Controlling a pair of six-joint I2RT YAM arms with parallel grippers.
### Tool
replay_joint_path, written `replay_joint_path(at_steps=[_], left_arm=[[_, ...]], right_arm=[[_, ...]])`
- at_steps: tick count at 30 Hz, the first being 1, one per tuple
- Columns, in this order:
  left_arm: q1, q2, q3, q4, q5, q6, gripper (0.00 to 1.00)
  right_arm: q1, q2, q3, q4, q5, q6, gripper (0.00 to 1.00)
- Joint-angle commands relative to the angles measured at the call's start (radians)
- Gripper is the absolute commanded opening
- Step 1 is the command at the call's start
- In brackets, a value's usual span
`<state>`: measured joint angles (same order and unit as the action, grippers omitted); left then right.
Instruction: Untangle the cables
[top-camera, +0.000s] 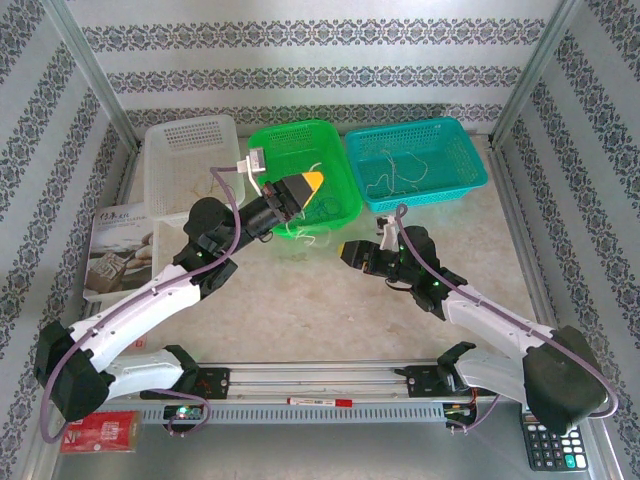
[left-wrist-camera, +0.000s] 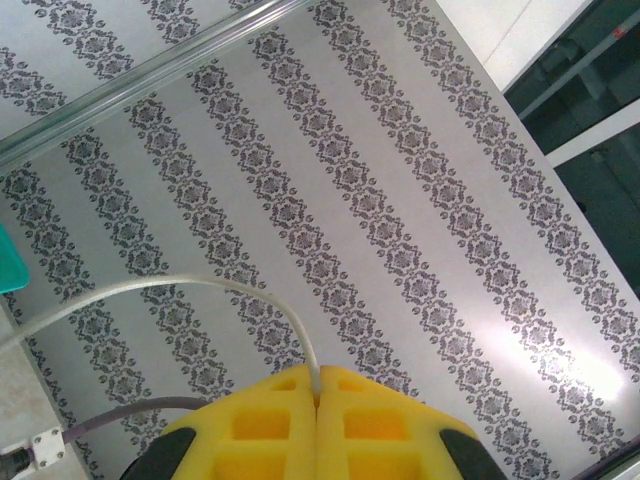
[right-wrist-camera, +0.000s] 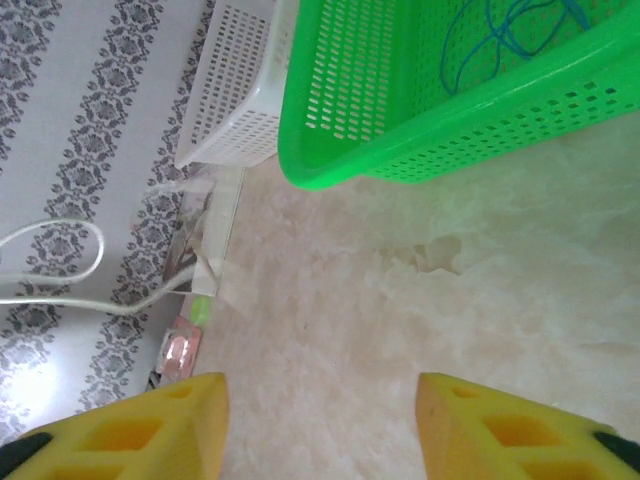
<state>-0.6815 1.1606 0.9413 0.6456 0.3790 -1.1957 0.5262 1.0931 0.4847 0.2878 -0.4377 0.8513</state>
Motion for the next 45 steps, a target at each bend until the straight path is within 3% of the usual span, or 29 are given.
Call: replay_joint_path(at_steps=[1,45], left_arm=[[-0.010,-0.012,0.042,-0.039,0.029,0.046,0.00],[-0.010,-0.026,0.056,0.021,0.034,0.032,0.00]], right_arm=[[0.003,-0.005,-0.009,0.026,0.005,-0.025,0.56],[0.046,0.170,0.027,0.120,-0.009,-0.028,0.59]])
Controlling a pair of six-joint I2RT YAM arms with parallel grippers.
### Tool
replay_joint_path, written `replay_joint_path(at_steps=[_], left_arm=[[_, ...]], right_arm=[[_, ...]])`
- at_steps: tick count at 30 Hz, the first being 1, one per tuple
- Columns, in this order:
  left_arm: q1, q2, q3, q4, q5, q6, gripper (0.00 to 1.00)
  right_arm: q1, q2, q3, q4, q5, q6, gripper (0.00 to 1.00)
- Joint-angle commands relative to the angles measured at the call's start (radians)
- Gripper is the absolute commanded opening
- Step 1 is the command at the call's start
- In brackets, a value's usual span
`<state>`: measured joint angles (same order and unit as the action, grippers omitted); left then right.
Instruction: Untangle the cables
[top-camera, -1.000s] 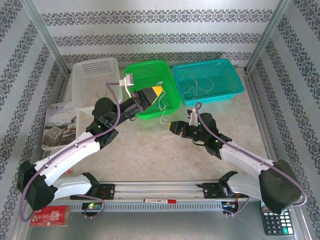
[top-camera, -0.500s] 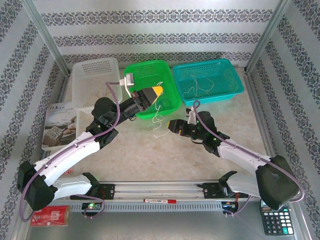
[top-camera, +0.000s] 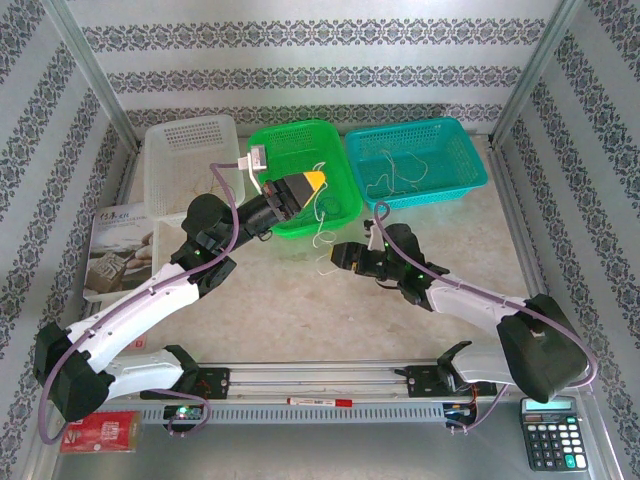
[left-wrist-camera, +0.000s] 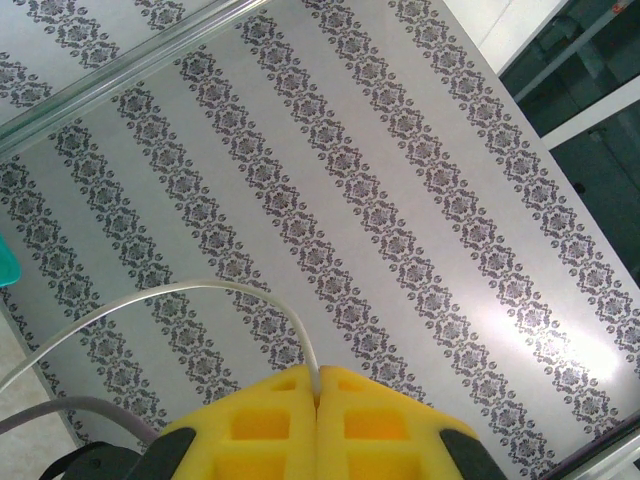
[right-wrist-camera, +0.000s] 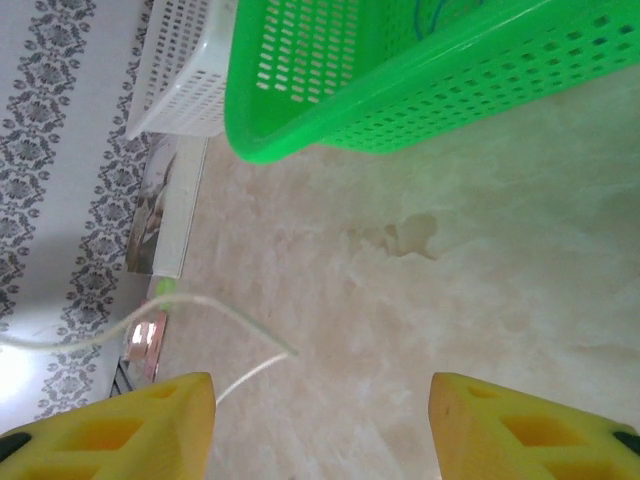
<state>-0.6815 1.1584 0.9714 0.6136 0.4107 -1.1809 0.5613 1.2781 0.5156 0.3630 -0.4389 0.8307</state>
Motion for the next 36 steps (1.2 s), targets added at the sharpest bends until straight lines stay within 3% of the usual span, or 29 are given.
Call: replay_joint_path(at_steps=[1,16,29,31,35,36], left_arm=[[-0.011,-0.024,0.024,0.054,0.001,0.018,0.00],[-0.010,-0.034,0.023,0.051,-0.006,0.028,0.00],[-0.010,-0.038,0.022,0.047,-0.008,0.041,0.00],[-0.010,-0.039,0.020,0.052,-0.007,0.040,0.00],[-0.009,-0.040,0.007,0.056,-0.018,0.040,0.00],[-0.009,-0.044,0.003,0.056,-0.021,0.044,0.00]], right_arm=[[0.015,-0.019,-0.008,0.044,-0.007,-0.006,0.59],[0.057,0.016,-0.003,0.068,0.011,0.005,0.59],[0.081,-0.059,-0.078,0.048,0.040,0.019,0.59],[0.084,-0.045,-0.077,0.058,0.045,0.019,0.52],[0.082,-0.005,-0.067,0.086,0.043,0.023,0.06],[0.077,0.001,-0.067,0.088,0.043,0.021,0.00]])
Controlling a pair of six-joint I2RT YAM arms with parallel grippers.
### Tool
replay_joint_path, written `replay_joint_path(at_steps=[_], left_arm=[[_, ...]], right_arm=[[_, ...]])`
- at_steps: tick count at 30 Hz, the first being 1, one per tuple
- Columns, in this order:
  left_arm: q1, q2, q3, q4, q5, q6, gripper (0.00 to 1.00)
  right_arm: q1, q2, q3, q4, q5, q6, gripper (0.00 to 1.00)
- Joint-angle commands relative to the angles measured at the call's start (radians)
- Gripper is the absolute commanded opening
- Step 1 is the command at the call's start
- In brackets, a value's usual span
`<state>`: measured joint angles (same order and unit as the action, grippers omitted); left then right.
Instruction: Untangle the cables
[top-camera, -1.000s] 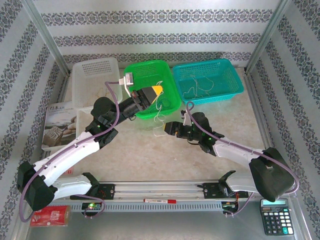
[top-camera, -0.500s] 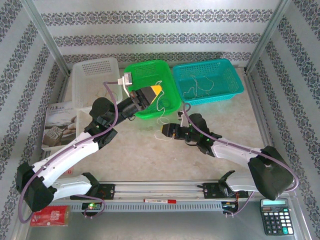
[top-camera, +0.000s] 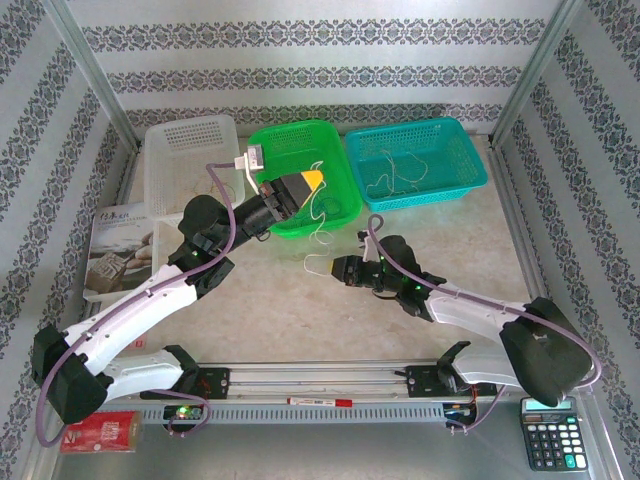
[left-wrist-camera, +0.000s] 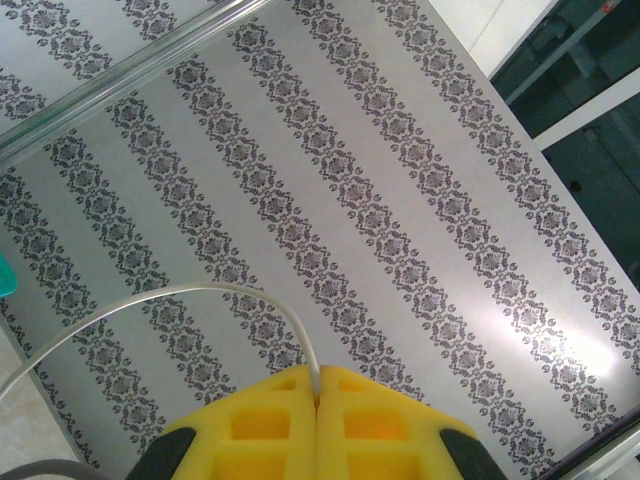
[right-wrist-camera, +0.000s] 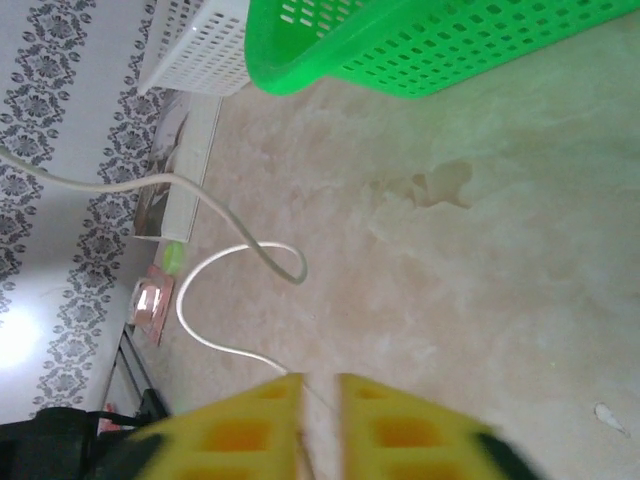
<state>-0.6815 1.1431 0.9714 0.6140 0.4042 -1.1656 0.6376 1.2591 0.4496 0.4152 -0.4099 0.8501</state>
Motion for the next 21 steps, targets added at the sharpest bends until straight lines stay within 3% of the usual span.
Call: replay_joint_path(at_steps=[1,5,14,21], left_arm=[[-0.007,-0.034,-0.004,0.052,-0.017,0.030,0.00],[0.028,-0.084,-0.047,0.002,-0.036,0.064,0.00],[0.247,-0.360,-0.165,-0.290,-0.117,0.204,0.00],[0.356,-0.497,-0.197,-0.464,-0.152,0.259,0.00]], right_arm=[[-0.007,0.020,-0.002,0.035,0.013,-0.002,0.00],[-0.128,-0.035,-0.025,-0.011,-0.016,-0.015,0.00],[-0.612,-0.311,-0.018,-0.265,-0.009,-0.023,0.00],[-0.757,-0.348,0.051,-0.274,0.043,0.018,0.00]])
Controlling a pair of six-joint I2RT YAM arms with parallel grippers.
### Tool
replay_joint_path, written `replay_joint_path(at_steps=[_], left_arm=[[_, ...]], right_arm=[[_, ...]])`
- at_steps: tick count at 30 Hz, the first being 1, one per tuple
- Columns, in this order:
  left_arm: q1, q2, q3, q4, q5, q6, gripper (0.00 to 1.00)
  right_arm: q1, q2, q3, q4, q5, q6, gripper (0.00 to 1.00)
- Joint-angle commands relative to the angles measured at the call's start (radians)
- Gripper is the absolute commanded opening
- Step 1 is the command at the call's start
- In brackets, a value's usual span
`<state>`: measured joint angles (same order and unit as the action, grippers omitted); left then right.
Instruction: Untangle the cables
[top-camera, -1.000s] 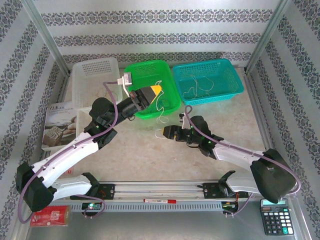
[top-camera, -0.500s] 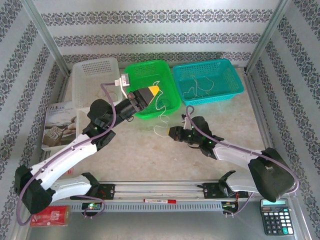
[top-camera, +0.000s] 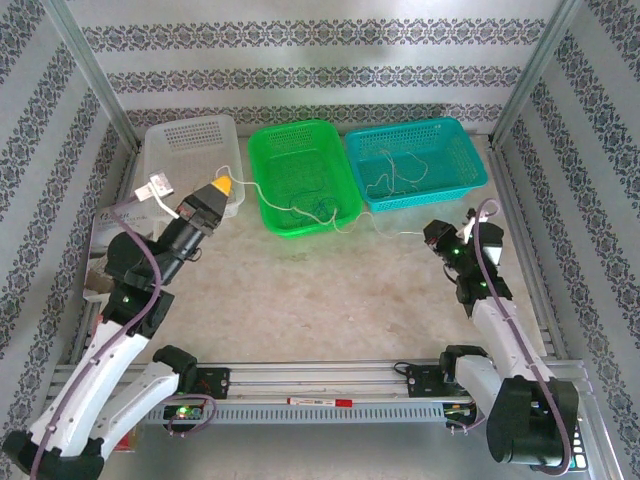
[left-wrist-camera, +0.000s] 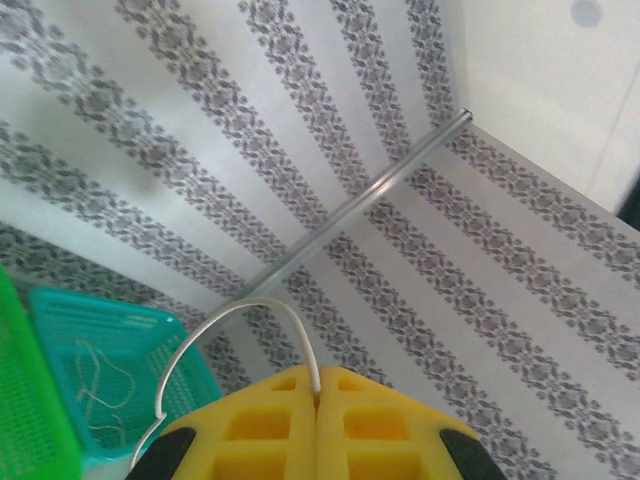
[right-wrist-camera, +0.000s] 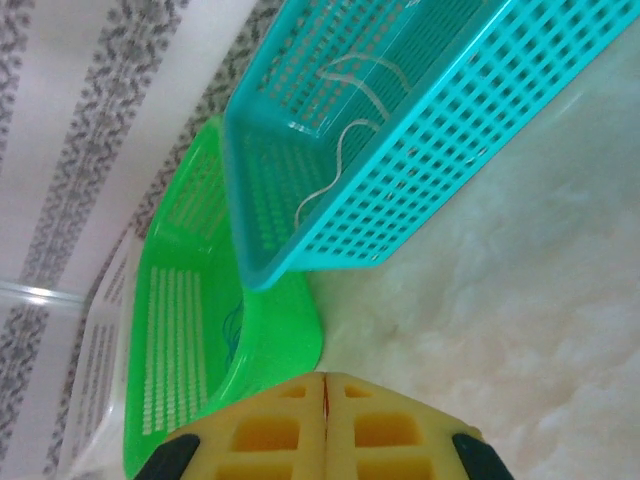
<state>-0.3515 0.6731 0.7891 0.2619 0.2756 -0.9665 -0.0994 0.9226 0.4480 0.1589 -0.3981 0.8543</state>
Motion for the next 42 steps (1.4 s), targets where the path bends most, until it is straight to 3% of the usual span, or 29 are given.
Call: replay_joint_path(at_steps=[1,7,16,20,28,37,42], left_arm=[[0.034,-0.038,-0.017,-0.128,-0.028,0.065,0.00],[0.043,-0.029,-0.049,-0.085,0.015,0.051,0.00],[0.042,0.088,-0.050,0.043,0.163,0.035,0.00],[0.042,0.106,-0.048,0.055,0.169,0.036,0.21],[0.043,0.117,-0.045,0.024,0.140,0.044,1.00],[0.043,0.120,-0.026,-0.026,0.124,0.060,1.00],[0.041,0.138,-0.019,-0.017,0.132,0.052,1.00]], right_arm=[[-0.026,-0.011,0.069,-0.012,0.042,0.020,0.00],[0.010,0.037,0.225,0.085,-0.022,0.063,0.00],[0.279,0.201,0.615,0.082,-0.028,-0.018,0.00],[0.351,0.313,0.819,0.074,-0.013,-0.051,0.00],[0.360,0.564,1.255,0.035,0.050,-0.129,0.00],[0.199,0.827,1.699,-0.041,0.056,-0.092,0.00],[0.140,0.903,1.781,-0.079,0.065,-0.121,0.00]])
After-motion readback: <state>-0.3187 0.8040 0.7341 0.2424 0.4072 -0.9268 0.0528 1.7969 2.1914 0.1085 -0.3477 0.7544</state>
